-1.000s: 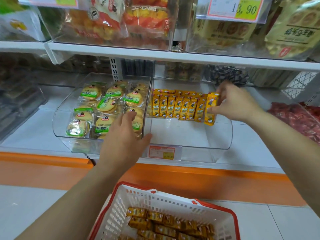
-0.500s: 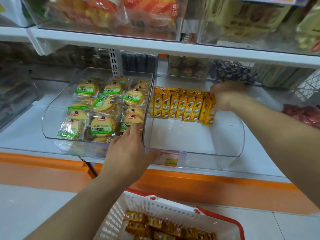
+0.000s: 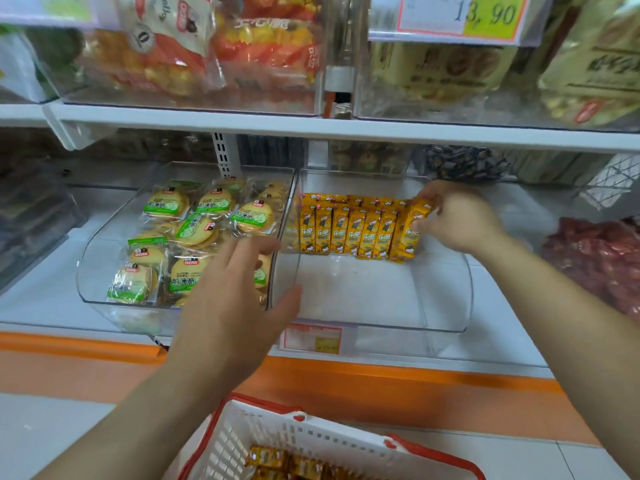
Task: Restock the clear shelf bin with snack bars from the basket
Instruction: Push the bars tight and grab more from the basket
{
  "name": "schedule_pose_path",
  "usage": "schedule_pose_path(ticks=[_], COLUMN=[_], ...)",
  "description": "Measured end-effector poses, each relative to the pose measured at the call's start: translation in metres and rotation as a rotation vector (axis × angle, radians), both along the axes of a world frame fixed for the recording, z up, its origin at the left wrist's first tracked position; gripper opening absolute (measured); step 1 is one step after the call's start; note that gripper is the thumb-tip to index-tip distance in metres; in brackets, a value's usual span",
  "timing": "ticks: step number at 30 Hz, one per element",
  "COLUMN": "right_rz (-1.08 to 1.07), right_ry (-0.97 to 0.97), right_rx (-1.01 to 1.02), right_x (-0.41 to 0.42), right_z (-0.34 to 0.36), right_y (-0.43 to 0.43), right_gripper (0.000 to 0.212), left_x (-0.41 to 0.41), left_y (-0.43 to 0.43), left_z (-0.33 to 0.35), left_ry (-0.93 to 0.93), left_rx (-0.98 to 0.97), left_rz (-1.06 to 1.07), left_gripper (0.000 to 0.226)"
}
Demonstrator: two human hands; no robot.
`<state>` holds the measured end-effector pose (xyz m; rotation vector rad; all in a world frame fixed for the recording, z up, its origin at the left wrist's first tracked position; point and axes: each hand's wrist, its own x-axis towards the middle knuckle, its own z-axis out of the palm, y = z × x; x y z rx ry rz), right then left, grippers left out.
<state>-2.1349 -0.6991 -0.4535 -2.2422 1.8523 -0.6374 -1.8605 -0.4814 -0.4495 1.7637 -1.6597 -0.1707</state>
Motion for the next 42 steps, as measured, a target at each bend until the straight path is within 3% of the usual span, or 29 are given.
schedule_pose_path(ticks=[5, 9, 14, 18, 24, 30, 34, 36, 39, 42], right_rz=[0.028, 0.071, 0.117, 0.105, 0.135, 0.170, 0.276, 0.301, 0.224, 0.148], right_ry=[-0.407, -0.478, -0.286, -0.089, 0.059, 0.205, 0.350, 0.364, 0.188, -0.057], right_rx=[-0.195, -0.233, -0.193, -0.102, -0.039, 0.088, 0.217, 0.258, 0.150, -0.032], right_x=[-0.020, -0.026, -0.014, -0.008, -0.003, 0.006, 0.010, 0.007, -0.008, -0.025], right_z=[-0.009, -0.005, -0.001, 0.007, 0.012, 0.016, 0.019, 0.020, 0.017, -0.004], right_y=[0.013, 0.006, -0.015, -0.029, -0.042, -0.066, -0.070, -0.065, -0.042, 0.002], right_gripper=[0.041, 0.043, 0.044, 0.043, 0.042, 0.031, 0.012, 0.021, 0.037, 0.075], left_x=[-0.052, -0.086, -0.111, -0.116, -0.099, -0.099, -0.099, -0.099, -0.102, -0.108], left_y=[-0.055, -0.150, -0.226, -0.253, -0.262, -0.258, -0.252, -0.250, -0.250, -0.254], left_z=[0.016, -0.001, -0.037, -0.058, -0.068, -0.074, -0.079, -0.080, -0.080, -0.072], left_ry=[-0.061, -0.198, -0.409, -0.505, -0.427, -0.356, -0.371, -0.382, -0.396, -0.450], left_rx=[-0.023, 0.075, 0.028, 0.001, -0.063, -0.096, -0.135, -0.153, -0.137, -0.152], left_rz=[-0.210, -0.269, -0.247, -0.269, -0.272, -0.226, -0.201, -0.195, -0.203, -0.199], left_gripper=[0.035, 0.042, 0.070, 0.069, 0.054, 0.054, 0.057, 0.057, 0.058, 0.061])
